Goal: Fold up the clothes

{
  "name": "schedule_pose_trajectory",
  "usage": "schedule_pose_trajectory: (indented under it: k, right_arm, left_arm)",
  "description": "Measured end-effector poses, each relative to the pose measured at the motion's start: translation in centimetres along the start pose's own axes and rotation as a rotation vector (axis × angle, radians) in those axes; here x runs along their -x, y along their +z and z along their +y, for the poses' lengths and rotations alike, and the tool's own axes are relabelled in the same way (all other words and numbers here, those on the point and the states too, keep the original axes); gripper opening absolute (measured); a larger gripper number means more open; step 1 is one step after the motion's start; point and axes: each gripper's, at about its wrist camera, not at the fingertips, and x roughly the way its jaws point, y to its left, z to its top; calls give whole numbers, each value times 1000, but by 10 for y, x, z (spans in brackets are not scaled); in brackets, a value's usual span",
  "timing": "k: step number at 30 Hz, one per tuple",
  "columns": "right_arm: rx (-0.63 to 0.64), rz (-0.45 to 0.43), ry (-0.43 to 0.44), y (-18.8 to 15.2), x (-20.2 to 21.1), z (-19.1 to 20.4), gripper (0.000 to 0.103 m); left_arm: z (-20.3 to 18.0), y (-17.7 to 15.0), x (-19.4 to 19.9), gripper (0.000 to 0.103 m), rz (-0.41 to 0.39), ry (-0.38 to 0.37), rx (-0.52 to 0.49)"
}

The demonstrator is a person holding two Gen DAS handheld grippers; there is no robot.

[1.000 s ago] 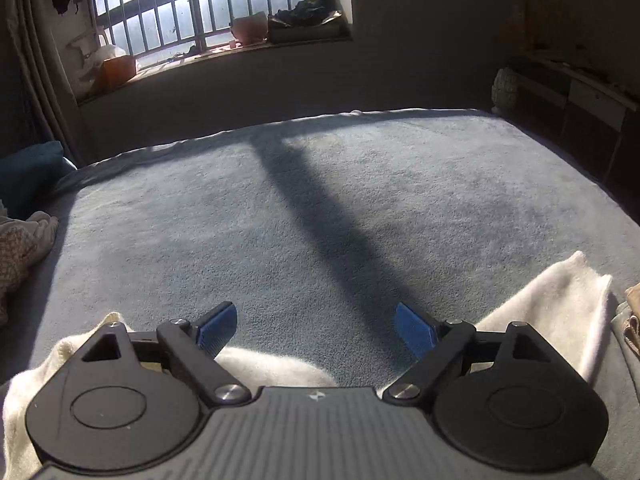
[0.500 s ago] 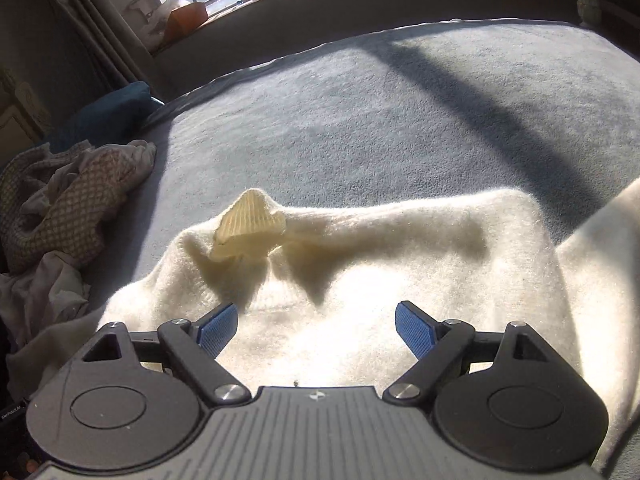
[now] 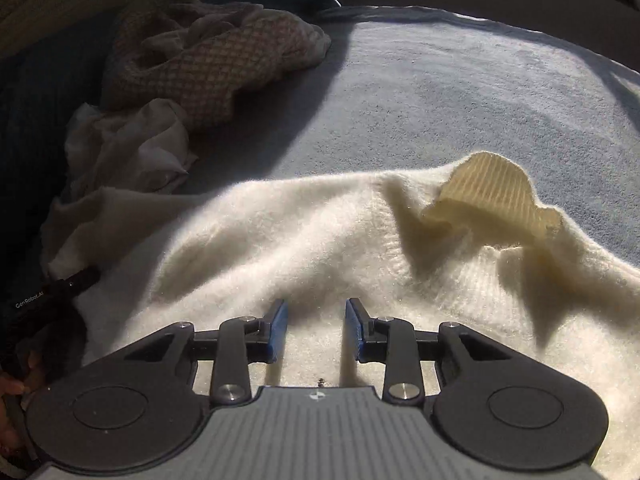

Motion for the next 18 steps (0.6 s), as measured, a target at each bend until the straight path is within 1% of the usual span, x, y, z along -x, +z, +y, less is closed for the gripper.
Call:
schedule_pose_trajectory:
  k: [2,4,5,6,9,10,12,13,14,17,18]
  right_arm:
    - [28,-16,-43,13,-20,1,29]
    - [-69,-68,-79,38,-33,-16,25]
    - [-133,-90,-89,48,-38,-24,16]
    - [-180,-113,-104,57,-41,-31,12]
    - [-342,-202,-171,70,-33,-58,15]
    - [-391,-237,-208,71,-24,-69,15]
    - [-487,-287,-223,65,-6,-87,16]
    - [-506,-283,-193,62,3,-95,16]
    - [-491,-267,-150,58,12,-98,16]
    - [-399,-163,-9,43,30,-99,17]
    - [-372,-119,5,37,31,-97,17]
  left_arm:
    - [2,1,1,13,2,2,-6]
    - [0,2,2,14,3,3,-20]
    - [-2,2,2,15,3,3,-28]
    - [-2,2,1,15,4,2,-35]
    - [-1,1,2,17,14,-6,-36]
    - [1,1,2,18,19,-13,-31]
    - [3,3,1,20,29,-27,-19]
    - [3,4,0,21,34,-34,-13]
    - [3,4,-1,21,38,-38,-12]
    - [3,5,-1,22,43,-42,-11]
    - [1,5,-2,22,41,-40,-17]
